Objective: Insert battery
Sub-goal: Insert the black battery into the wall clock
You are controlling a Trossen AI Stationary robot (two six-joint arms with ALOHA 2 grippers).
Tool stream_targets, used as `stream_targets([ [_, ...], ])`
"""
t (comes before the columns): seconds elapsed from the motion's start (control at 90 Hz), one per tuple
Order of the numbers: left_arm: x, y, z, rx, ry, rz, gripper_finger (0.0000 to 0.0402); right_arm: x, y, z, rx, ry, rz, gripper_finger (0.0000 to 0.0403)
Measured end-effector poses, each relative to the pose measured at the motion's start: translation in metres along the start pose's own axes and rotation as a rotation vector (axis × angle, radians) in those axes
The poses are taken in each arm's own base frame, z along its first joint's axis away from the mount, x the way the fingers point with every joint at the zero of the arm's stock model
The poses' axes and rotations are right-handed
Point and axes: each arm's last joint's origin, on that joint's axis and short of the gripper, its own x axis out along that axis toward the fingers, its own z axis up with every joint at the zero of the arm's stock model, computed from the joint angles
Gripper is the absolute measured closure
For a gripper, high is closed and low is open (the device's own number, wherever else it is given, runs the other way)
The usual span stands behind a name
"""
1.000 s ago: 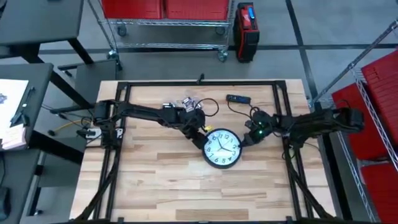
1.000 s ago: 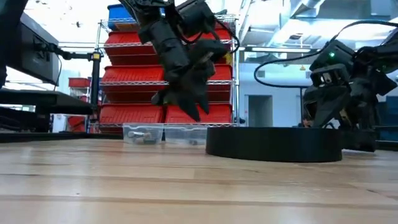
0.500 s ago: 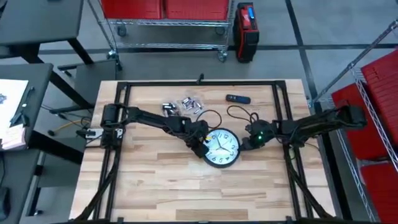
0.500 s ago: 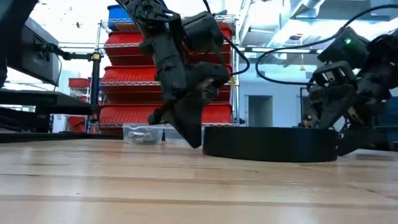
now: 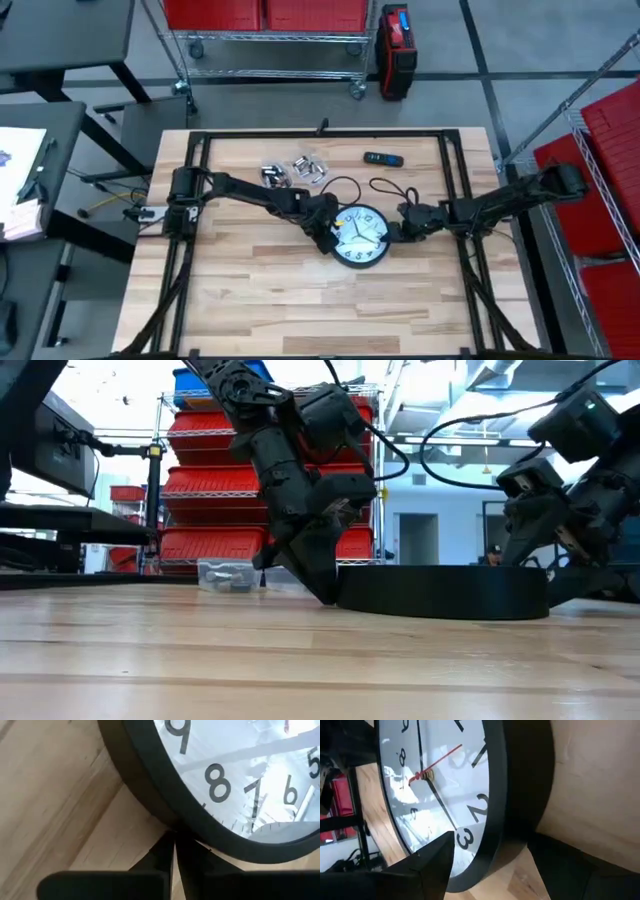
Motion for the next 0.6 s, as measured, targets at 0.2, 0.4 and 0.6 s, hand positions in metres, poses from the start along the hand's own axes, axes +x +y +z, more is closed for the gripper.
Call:
stream_targets([
  [0.2, 0.0076, 0.0017, -0.0010, 0.012, 0.006, -0.020, 0.0399, 0.0060, -0.0022, -0.0061, 0.004, -0.019, -0.027, 0.0154],
  [0.4, 0.0083, 0.0019, -0.0011, 0.028, 0.006, -0.020, 0.0401, 0.0088, -0.0024, -0.0072, -0.003, -0.051, -0.029, 0.0154],
  [0.6, 0.0083, 0.0020, -0.0012, 0.031, 0.006, -0.019, 0.0401, 0.0096, 0.0022, -0.0066, -0.075, -0.061, 0.048, 0.0154],
])
